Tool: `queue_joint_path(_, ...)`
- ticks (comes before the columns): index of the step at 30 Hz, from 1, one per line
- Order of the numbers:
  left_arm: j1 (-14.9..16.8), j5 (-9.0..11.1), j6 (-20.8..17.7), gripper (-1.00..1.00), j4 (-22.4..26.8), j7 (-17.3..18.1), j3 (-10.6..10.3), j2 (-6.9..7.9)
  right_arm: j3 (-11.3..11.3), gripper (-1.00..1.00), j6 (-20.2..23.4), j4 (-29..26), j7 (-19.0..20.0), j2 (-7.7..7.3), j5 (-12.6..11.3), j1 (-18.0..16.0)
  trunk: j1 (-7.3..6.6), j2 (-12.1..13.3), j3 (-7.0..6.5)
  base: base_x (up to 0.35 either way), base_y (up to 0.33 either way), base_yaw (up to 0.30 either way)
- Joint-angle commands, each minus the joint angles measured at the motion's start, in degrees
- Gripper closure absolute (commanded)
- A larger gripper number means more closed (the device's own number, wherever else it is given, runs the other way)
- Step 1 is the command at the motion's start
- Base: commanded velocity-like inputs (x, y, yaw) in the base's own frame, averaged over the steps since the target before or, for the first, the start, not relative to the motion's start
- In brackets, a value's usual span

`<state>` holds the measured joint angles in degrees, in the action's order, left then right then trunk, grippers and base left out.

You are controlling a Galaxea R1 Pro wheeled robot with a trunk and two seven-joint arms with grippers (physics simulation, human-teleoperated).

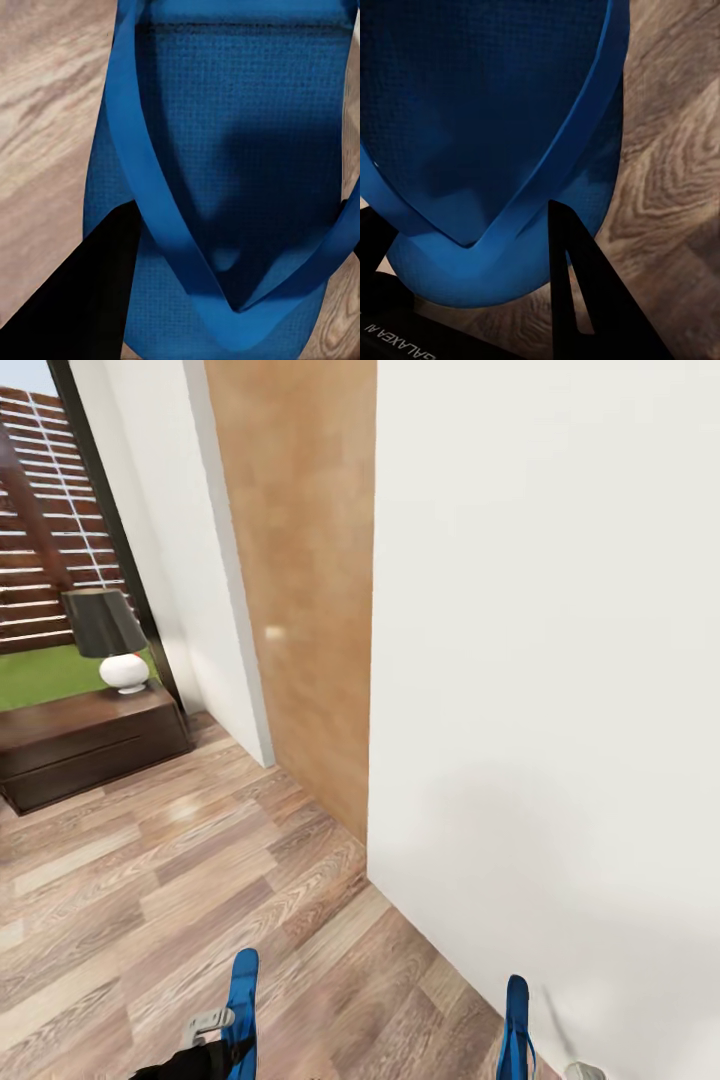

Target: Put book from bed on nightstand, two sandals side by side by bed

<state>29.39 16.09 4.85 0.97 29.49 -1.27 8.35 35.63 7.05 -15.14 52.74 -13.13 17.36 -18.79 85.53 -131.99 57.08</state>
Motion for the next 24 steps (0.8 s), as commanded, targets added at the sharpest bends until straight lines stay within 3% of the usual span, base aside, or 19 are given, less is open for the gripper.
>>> queue_joint_path(1,0.05,0.16,0.24,1.00,-0.10,0.13,-0.13,0.00,0.49,1.00,0.60,-0.08,0.34,0.03,0.20,-0.02,-0.01,-0.02,0.05,0.002,0.000,0.288)
queue_joint_path(24,0.02,0.16,0.24,1.00,-0.10,0.13,-0.13,0.00,0.49,1.00,0.60,-0.08,0.38,0.04,0.22,-0.02,-0.01,-0.02,0.05,0.000,0.000,0.290)
